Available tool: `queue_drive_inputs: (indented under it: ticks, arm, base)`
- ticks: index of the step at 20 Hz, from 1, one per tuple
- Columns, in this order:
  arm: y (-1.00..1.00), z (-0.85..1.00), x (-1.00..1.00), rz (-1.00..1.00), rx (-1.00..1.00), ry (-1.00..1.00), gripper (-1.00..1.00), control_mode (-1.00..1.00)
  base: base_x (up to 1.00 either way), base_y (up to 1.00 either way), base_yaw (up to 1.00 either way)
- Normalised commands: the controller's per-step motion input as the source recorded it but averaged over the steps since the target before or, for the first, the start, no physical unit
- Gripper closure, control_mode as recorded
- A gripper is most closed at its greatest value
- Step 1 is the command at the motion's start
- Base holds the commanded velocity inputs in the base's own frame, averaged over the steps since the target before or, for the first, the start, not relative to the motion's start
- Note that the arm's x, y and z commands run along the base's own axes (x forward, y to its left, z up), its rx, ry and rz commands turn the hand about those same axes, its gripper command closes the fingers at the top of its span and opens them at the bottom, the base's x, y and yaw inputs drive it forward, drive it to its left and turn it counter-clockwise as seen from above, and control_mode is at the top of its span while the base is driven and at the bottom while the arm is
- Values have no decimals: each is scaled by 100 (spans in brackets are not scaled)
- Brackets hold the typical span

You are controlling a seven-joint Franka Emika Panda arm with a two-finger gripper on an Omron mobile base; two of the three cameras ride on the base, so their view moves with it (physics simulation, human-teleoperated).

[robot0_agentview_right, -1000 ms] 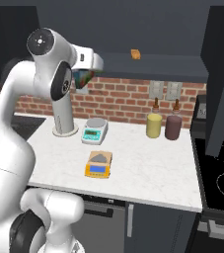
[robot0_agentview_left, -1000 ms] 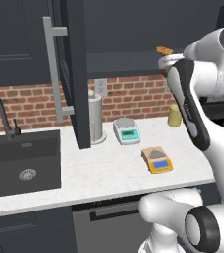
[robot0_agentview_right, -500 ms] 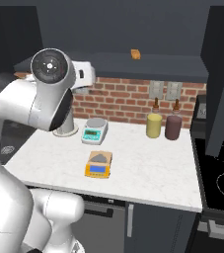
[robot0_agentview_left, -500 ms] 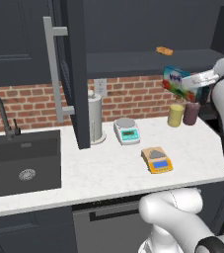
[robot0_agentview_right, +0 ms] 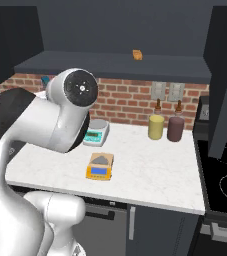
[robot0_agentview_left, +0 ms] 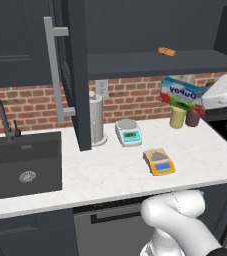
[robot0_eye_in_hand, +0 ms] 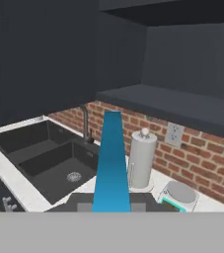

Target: Pick the boxed food and place it on the digital scale for weighing, and close the cabinet.

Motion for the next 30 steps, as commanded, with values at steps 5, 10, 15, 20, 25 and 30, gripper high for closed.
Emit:
queue_drive_inputs:
  ticks: [5,10,15,20,25,30]
  arm:
    - [3,-46,0,16,-3,0,100,-100]
    - [3,-54,1,7,-4,0,100,-100]
    - [0,-41,2,6,0,0,100,-100]
    - [0,-30,0,7,0,0,100,-100]
    - [0,-36,2,7,0,1,100,-100]
    - [0,-25,26,5,0,11,100,-100]
  base:
    - [0,0,0]
    - [0,0,0]
    - [0,0,0]
    - [0,0,0]
    - [0,0,0]
    - [0,0,0]
